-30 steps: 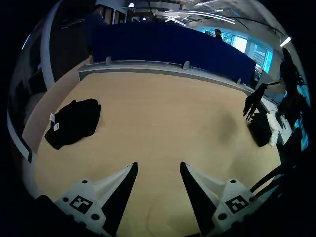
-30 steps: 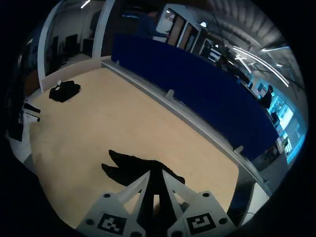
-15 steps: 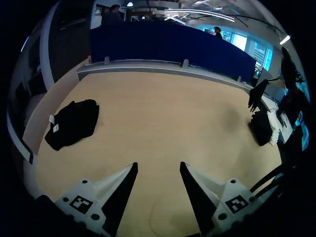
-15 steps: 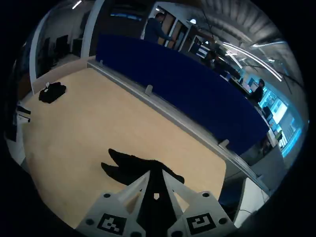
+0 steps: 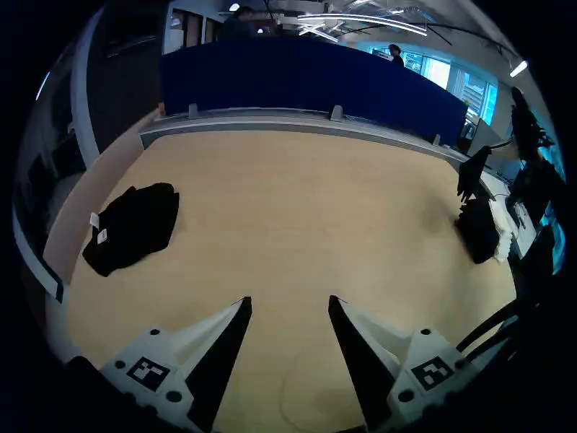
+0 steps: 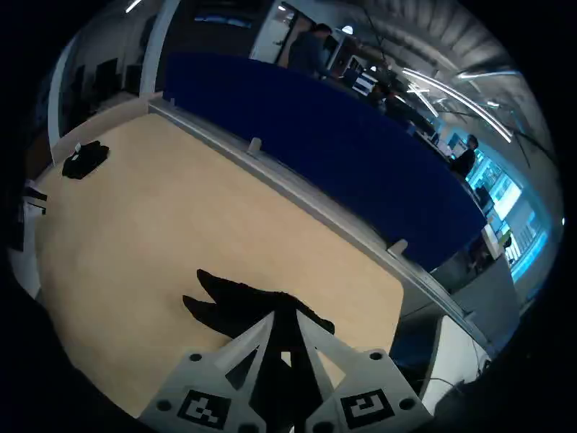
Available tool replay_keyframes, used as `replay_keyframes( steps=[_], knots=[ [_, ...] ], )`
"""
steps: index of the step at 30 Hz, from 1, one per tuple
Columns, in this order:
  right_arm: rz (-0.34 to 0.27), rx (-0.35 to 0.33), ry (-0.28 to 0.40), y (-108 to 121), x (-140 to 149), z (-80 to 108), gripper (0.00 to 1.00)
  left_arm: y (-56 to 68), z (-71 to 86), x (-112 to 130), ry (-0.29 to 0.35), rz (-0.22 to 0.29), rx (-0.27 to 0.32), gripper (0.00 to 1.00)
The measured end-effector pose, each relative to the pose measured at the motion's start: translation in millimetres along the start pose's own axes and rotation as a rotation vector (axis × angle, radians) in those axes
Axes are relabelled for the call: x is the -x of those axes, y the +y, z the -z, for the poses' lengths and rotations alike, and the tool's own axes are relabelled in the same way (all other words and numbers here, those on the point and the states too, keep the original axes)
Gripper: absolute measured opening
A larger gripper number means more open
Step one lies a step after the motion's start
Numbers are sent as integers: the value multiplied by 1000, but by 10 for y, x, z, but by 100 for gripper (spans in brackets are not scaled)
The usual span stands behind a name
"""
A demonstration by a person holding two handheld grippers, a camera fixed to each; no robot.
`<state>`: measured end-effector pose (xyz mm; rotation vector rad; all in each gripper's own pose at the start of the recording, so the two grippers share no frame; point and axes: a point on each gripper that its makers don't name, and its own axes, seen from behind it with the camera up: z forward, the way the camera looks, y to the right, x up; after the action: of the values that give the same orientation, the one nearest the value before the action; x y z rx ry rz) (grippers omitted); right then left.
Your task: Fold towel
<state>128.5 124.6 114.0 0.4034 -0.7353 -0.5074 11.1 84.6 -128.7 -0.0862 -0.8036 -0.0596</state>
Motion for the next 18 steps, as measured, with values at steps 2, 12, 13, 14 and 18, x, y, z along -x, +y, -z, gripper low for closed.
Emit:
replay_keyframes(
  steps=[2,12,13,14,18],
  knots=[
    [-4,1,-5,26,42,-18,6,14,-4,5,-1,-2,-2,78],
    [-28,-1,-23,95,263,-12,6,113,-32,1,-5,-11,5,78],
    [-30,0,-25,95,294,0,6,125,-34,-1,-6,-13,6,78],
    [-33,1,-28,94,331,15,6,137,-36,-4,-6,-15,8,78],
    [-39,0,-42,77,472,82,6,177,-39,-8,-8,-21,15,78]
  ],
)
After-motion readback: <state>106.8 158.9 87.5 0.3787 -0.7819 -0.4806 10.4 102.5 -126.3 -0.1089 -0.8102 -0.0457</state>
